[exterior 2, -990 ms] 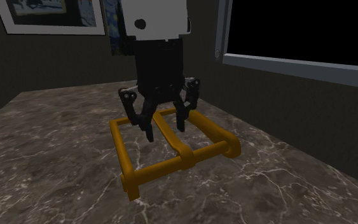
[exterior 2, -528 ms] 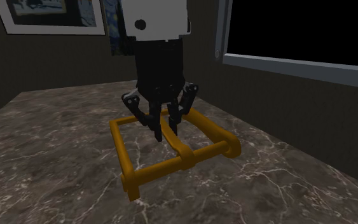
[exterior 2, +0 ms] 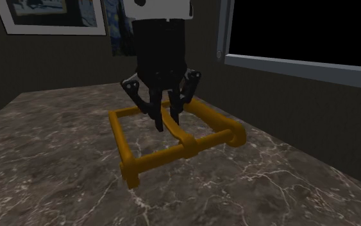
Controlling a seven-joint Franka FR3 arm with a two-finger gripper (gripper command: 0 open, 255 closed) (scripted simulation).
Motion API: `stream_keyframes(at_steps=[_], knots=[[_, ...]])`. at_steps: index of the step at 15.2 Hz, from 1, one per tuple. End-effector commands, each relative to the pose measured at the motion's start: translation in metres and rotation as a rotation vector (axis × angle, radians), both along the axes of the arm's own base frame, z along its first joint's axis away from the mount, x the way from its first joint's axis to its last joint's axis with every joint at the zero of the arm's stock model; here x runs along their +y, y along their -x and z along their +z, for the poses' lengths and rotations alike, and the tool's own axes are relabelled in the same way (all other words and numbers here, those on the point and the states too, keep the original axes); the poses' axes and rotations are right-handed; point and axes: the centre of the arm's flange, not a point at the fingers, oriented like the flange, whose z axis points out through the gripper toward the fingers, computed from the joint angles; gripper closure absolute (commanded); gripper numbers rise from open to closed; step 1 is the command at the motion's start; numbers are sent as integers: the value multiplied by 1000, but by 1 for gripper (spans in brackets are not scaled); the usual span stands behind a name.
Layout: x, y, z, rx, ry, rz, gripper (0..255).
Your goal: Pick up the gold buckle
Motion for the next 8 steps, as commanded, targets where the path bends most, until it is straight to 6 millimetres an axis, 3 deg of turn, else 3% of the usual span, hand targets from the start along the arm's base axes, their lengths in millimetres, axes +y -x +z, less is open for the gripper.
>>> stream_keyframes(at_steps=[1,8], knots=[[0,-1,11,0,0,0,255],[0,-1,48,0,0,0,255]])
